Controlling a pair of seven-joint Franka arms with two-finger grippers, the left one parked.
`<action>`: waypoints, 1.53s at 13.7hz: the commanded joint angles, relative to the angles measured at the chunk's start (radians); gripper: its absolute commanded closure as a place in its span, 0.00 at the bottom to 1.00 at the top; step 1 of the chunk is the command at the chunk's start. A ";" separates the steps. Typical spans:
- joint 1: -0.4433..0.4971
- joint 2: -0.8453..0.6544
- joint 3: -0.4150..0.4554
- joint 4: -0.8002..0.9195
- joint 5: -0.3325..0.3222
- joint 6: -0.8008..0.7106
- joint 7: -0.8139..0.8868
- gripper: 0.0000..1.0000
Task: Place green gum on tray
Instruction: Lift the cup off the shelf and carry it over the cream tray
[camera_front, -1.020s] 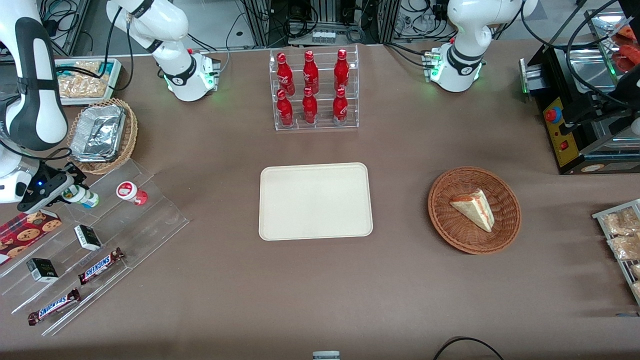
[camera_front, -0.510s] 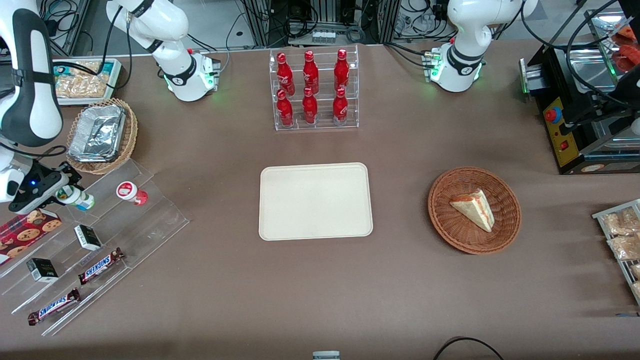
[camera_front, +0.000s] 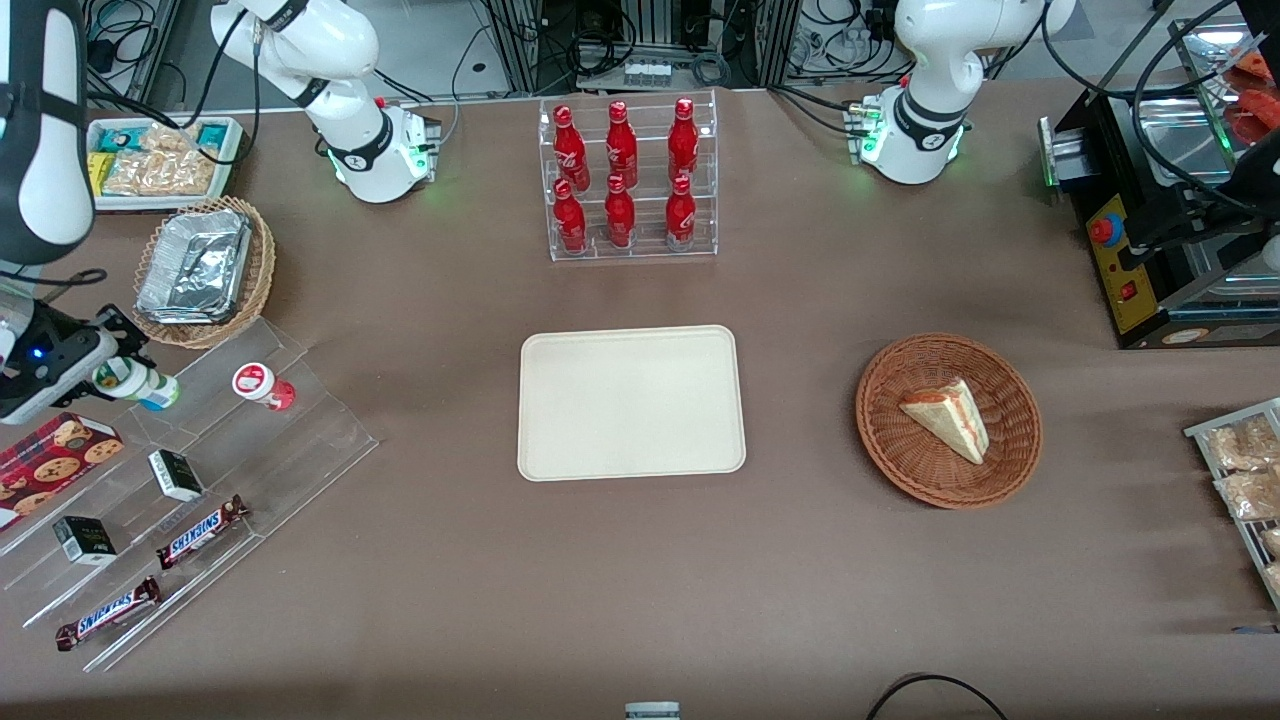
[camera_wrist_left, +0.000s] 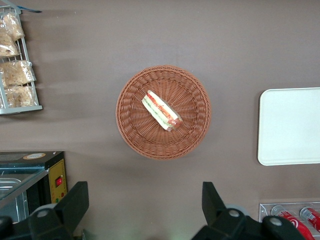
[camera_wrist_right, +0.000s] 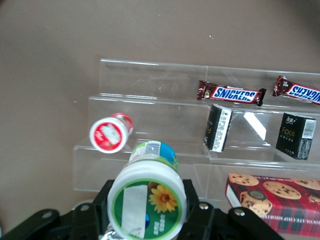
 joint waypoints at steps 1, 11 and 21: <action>0.057 0.008 -0.001 0.065 -0.024 -0.084 0.102 1.00; 0.410 0.024 -0.001 0.067 -0.006 -0.131 0.722 1.00; 0.737 0.189 -0.001 0.177 0.060 -0.102 1.354 1.00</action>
